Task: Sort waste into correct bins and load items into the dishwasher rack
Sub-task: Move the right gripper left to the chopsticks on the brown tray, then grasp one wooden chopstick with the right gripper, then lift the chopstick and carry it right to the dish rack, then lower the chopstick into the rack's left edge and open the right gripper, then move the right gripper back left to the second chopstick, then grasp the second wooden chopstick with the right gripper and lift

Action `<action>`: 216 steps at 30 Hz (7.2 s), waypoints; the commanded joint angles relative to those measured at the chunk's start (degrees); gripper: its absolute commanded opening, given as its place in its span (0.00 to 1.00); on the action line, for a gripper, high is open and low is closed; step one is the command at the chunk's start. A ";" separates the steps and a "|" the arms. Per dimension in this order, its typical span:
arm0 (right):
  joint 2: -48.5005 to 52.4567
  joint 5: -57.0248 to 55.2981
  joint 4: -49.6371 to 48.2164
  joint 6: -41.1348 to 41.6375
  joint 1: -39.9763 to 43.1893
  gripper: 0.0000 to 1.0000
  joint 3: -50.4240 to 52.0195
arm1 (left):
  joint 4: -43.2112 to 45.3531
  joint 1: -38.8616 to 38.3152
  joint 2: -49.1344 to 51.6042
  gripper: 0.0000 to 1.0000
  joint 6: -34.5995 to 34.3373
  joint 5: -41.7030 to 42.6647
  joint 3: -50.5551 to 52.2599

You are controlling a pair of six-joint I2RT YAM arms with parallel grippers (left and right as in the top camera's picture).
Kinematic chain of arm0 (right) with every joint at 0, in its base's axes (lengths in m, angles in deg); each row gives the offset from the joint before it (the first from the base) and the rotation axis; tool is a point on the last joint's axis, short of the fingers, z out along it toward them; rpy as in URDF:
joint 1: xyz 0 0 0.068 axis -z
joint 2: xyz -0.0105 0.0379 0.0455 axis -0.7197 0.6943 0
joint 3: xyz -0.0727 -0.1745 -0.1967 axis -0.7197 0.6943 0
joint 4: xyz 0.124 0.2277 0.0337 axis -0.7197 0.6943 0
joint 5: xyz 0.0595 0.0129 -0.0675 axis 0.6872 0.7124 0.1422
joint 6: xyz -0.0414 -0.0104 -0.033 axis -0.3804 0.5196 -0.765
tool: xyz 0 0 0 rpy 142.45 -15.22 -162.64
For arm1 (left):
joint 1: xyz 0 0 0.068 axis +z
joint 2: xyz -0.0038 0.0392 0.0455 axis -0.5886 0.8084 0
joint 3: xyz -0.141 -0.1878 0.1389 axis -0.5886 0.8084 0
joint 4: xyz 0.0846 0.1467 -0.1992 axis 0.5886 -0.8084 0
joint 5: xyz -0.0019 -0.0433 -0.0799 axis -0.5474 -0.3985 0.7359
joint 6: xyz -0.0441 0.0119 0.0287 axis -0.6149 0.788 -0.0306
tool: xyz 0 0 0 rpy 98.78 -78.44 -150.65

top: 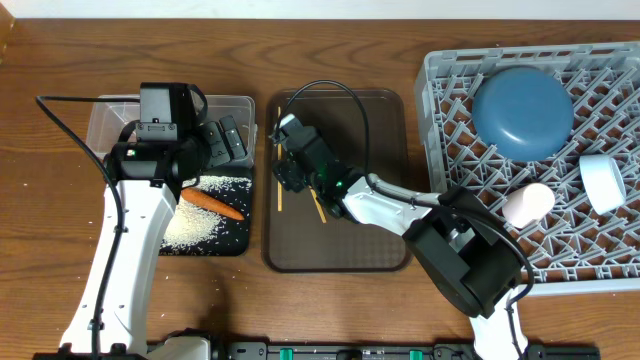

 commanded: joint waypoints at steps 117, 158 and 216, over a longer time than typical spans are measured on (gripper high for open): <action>-19.28 0.68 40.02 2.60 35.93 0.01 0.20 | -0.17 0.11 0.28 0.98 0.24 -0.28 0.33; -18.03 7.74 18.69 18.47 9.55 0.43 -6.69 | -0.15 0.11 0.28 0.98 0.24 -0.26 0.33; 5.84 -12.02 9.46 23.93 -6.21 0.35 -6.67 | -0.15 0.11 0.28 0.98 0.24 -0.26 0.33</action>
